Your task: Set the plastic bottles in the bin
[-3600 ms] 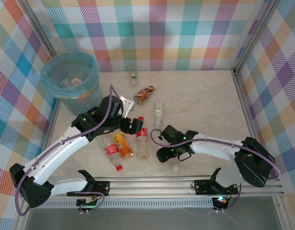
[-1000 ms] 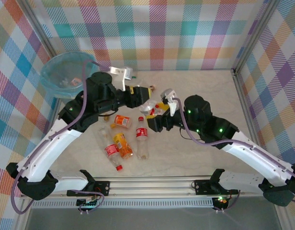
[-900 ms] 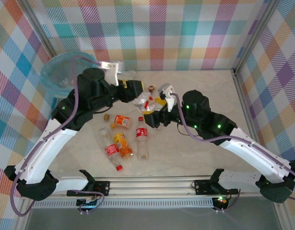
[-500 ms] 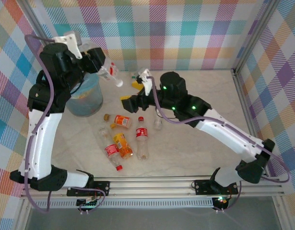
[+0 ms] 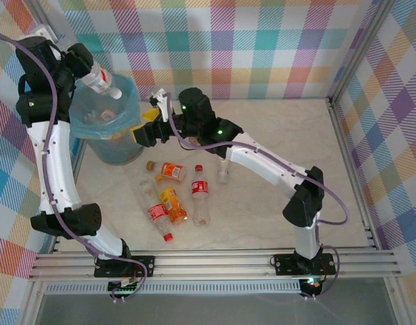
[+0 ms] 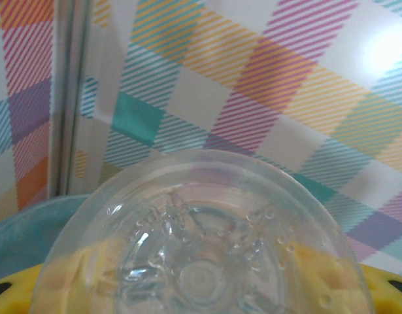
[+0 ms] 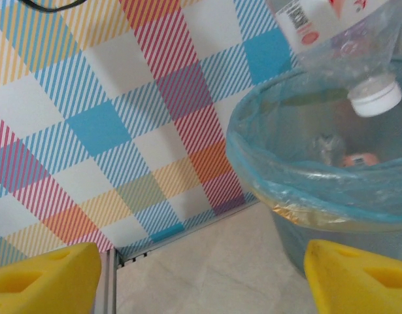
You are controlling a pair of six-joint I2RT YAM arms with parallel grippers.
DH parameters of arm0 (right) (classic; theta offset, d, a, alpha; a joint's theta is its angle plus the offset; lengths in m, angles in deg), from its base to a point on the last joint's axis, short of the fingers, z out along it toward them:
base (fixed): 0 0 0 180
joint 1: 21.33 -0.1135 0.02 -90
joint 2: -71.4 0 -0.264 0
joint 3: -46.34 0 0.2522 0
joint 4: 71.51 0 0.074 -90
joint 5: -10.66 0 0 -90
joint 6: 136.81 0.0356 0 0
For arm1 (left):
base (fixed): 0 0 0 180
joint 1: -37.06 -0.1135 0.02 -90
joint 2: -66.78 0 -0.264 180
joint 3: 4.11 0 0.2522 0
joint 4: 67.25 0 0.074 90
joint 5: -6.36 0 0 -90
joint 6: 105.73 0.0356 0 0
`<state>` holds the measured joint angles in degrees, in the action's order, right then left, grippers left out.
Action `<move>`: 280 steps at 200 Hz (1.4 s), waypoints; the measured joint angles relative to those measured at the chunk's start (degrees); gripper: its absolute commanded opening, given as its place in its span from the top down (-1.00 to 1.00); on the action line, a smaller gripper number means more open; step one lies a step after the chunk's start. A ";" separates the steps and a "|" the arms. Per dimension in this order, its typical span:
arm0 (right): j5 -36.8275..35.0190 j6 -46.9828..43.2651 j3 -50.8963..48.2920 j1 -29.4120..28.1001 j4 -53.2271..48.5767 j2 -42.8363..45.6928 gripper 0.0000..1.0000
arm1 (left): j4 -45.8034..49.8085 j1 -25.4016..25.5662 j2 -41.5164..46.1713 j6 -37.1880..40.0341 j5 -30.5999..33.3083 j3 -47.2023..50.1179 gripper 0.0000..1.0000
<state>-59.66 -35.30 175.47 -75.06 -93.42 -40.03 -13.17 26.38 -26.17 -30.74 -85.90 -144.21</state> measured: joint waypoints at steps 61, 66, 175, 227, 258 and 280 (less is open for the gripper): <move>2.75 1.38 1.42 -1.11 -1.27 -2.14 -0.60 | -0.39 -1.90 -6.78 3.39 -2.91 1.99 -0.12; 2.86 1.38 1.44 -1.11 -1.36 -2.14 -0.60 | -0.48 -1.90 -6.88 3.80 -3.02 2.89 -0.12; 3.67 1.42 2.03 -1.16 -3.10 -2.82 -0.60 | -3.39 -1.90 -9.90 12.11 -7.32 18.40 -0.68; 3.58 1.57 2.21 -1.33 -3.54 -3.28 -0.59 | -3.45 -2.12 -10.64 13.14 -7.80 20.04 -0.76; 3.56 1.55 3.30 -1.68 -3.74 -3.56 -0.58 | -3.45 -2.12 -10.64 13.14 -8.04 20.04 -0.75; 3.56 1.55 4.11 -1.99 -4.07 -4.09 -0.59 | -3.43 -2.16 -10.64 13.14 -8.24 20.04 -0.74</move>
<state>-56.10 -33.75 179.58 -77.05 -97.48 -44.12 -16.60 24.22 -36.81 -17.60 -94.14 -124.17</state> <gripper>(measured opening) 0.792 0.872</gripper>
